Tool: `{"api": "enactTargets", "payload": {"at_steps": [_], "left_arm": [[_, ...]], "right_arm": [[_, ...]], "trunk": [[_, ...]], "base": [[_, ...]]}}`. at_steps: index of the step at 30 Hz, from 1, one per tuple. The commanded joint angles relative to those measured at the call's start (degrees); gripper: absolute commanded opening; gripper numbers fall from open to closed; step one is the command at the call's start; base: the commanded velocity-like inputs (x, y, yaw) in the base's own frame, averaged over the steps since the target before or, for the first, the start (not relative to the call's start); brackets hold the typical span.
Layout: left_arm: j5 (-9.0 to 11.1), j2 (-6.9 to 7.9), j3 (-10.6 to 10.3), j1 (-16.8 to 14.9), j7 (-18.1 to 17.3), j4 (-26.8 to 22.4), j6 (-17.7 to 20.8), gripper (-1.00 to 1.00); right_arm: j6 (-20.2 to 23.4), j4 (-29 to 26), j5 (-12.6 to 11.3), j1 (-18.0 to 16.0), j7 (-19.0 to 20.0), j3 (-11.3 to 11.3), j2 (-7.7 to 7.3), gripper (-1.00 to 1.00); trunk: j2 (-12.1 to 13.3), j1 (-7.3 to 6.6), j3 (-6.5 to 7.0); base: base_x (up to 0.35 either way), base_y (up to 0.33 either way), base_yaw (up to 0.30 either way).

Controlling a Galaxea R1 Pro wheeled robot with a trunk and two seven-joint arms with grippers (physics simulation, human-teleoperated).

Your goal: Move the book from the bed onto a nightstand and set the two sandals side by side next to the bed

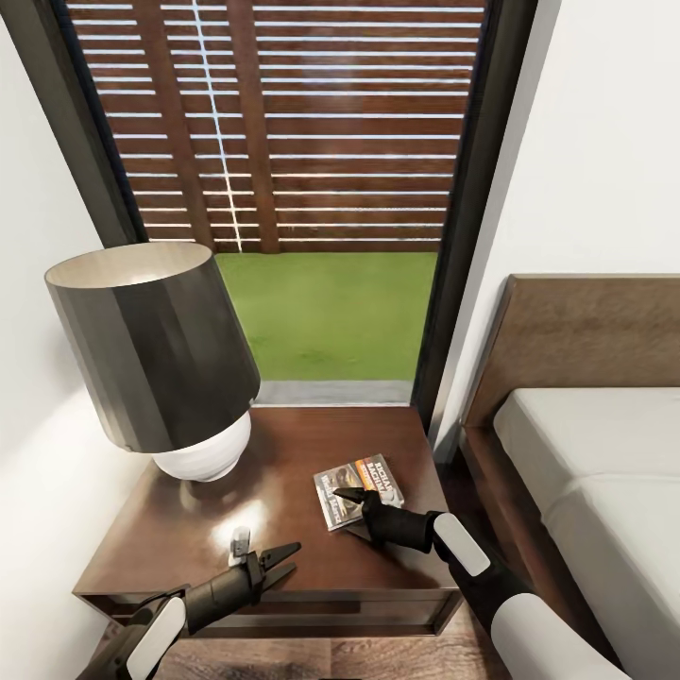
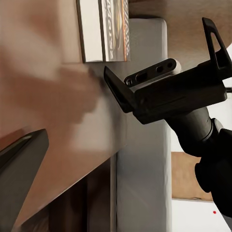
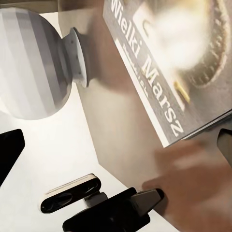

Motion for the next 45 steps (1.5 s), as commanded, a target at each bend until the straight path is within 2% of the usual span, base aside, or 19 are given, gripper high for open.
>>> {"api": "enactTargets", "payload": {"at_steps": [1,31,45], "left_arm": [[0.25,0.07,-0.21,-0.03,0.12,0.03,0.06,1.0],[0.26,0.05,-0.21,-0.03,0.12,0.03,0.02,1.0],[0.09,-1.13,-0.21,-0.03,0.21,0.17,-0.01,1.0]], "right_arm": [[0.08,0.03,0.26,-0.03,0.31,0.03,-0.01,1.0],[0.08,0.03,0.26,-0.03,0.35,0.03,-0.01,1.0],[0.08,0.03,0.26,-0.03,0.36,0.03,-0.01,1.0]], "trunk": [[-0.02,-0.01,-0.05],[-0.02,-0.01,-0.05],[0.0,-0.04,0.17]], "base": [[0.0,0.0,0.0],[-0.039,0.0,0.0],[0.0,0.0,0.0]]}}
